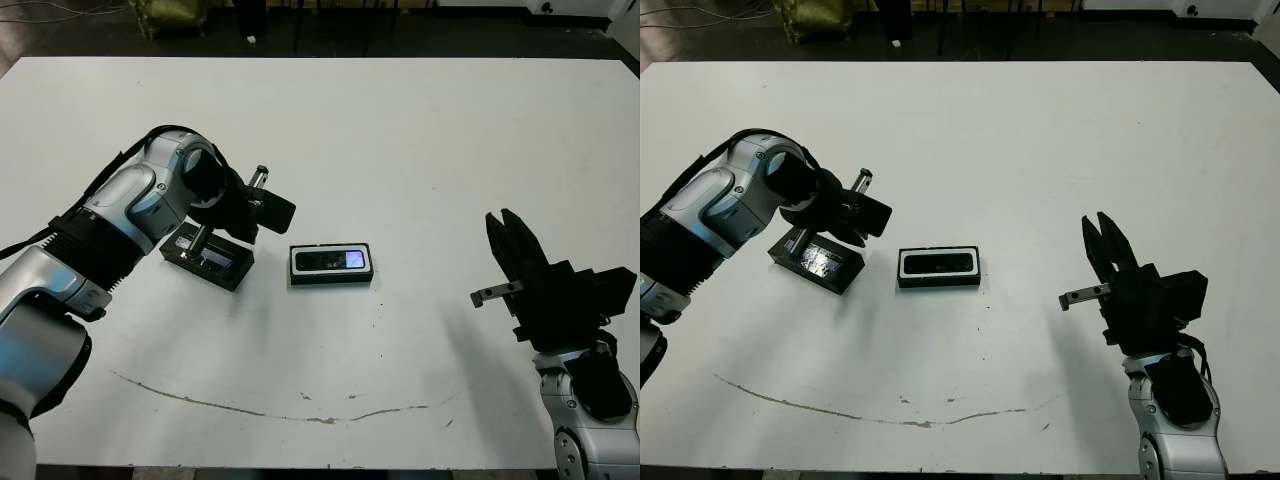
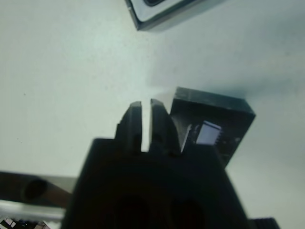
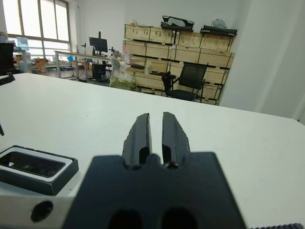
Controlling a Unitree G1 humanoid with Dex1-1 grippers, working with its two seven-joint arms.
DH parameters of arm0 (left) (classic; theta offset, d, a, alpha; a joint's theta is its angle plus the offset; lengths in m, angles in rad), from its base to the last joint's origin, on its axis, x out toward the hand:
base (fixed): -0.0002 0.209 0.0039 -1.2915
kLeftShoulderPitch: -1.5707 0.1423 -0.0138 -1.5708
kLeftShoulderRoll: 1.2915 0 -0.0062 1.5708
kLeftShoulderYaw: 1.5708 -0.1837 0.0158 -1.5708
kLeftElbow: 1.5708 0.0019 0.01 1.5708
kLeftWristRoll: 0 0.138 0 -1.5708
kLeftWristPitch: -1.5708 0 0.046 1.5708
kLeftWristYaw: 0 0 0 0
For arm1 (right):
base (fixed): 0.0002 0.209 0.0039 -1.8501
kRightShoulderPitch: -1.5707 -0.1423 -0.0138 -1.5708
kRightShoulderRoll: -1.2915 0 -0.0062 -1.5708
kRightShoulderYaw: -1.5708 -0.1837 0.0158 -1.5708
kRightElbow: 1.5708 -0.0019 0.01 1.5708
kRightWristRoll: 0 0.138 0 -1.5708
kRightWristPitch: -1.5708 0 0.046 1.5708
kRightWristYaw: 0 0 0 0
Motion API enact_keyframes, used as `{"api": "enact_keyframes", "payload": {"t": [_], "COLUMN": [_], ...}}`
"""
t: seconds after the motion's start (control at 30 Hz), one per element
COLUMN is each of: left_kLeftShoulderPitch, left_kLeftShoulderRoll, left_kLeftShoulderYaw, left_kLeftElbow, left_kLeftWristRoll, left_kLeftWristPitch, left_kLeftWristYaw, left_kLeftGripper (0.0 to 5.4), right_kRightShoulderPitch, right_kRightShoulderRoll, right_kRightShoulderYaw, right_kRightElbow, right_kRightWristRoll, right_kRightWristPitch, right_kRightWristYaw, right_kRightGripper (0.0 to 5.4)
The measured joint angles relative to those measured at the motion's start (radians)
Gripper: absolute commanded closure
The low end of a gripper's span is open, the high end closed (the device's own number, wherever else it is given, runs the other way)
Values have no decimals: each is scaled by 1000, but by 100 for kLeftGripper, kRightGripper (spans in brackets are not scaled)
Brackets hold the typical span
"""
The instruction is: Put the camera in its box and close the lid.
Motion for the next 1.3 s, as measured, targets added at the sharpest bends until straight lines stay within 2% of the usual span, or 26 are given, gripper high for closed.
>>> {"api": "enact_keyframes", "payload": {"t": [0.6, 1.13, 1.3], "left_kLeftShoulderPitch": [24, 68, 88], "left_kLeftShoulderRoll": [10, 99, 133], "left_kLeftShoulderYaw": [-28, -34, -32], "left_kLeftElbow": [-92, -231, -273], "left_kLeftWristRoll": [13, 57, 72], "left_kLeftWristPitch": [14, -11, 13], "left_kLeftWristYaw": [-93, -154, -180], "left_kLeftGripper": [540, 540, 540], "right_kRightShoulderPitch": [5, 16, 23], "right_kRightShoulderRoll": [-1, -8, -8], "right_kRightShoulderYaw": [0, -1, -1], "right_kRightElbow": [-4, -9, -18], "right_kRightWristRoll": [-9, -11, -10], "right_kRightWristPitch": [10, 10, 10], "right_kRightWristYaw": [-9, -10, -12], "right_kRightGripper": [538, 538, 538]}}
